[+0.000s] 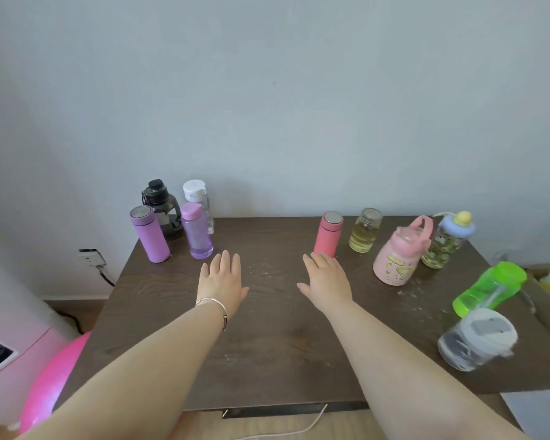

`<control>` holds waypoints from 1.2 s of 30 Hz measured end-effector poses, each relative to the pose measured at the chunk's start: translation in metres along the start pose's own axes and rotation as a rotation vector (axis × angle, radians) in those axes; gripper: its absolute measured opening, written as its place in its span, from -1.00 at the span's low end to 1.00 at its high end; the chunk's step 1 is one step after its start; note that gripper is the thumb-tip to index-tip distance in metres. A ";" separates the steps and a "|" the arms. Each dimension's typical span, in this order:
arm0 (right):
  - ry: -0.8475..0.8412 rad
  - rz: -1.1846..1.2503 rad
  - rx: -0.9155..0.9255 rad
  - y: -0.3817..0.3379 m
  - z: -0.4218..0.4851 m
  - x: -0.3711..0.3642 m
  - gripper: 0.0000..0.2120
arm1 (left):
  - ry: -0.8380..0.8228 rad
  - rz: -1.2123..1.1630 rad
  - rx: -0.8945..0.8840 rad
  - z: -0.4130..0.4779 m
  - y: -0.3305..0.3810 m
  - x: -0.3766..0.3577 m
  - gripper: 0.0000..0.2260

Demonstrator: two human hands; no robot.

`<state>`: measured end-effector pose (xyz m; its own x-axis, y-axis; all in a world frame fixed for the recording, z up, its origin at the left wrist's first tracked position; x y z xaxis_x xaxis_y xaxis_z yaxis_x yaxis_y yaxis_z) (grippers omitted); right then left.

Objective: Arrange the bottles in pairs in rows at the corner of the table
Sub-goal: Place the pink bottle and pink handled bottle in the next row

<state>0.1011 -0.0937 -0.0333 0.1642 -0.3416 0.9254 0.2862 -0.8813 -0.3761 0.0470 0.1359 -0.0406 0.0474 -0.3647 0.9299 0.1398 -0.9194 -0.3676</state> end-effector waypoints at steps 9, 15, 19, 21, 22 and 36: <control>0.076 0.006 -0.076 0.094 -0.073 0.045 -0.28 | 0.057 -0.039 -0.055 -0.030 0.099 0.056 -0.26; 0.130 0.045 -0.150 0.129 -0.088 0.064 -0.27 | 0.075 -0.055 -0.080 -0.027 0.124 0.083 -0.27; 0.153 0.047 -0.194 0.149 -0.083 0.075 -0.30 | 0.077 -0.049 -0.089 -0.007 0.133 0.092 -0.27; 0.175 0.075 -0.231 0.161 -0.077 0.080 -0.32 | 0.088 -0.066 -0.100 0.008 0.137 0.094 -0.27; 0.193 0.100 -0.252 0.167 -0.073 0.082 -0.33 | 0.092 -0.077 -0.109 0.018 0.140 0.096 -0.26; 0.487 0.637 -0.647 0.224 0.030 0.086 -0.19 | -0.043 -0.532 -0.083 0.161 0.173 0.081 -0.14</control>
<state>0.2073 -0.3107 -0.0390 -0.3340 -0.7751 0.5364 -0.3072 -0.4485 -0.8393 0.2348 -0.0290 -0.0282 0.0321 0.1596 0.9867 0.0766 -0.9847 0.1567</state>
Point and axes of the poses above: each hand's wrist, its own z-axis towards the middle knuckle, its own x-axis out of the back of the hand, y = z × x, the point moved 1 cm from there along z, towards the middle knuckle, and after that the axes turned 15 degrees about z, right-handed, at the moved point
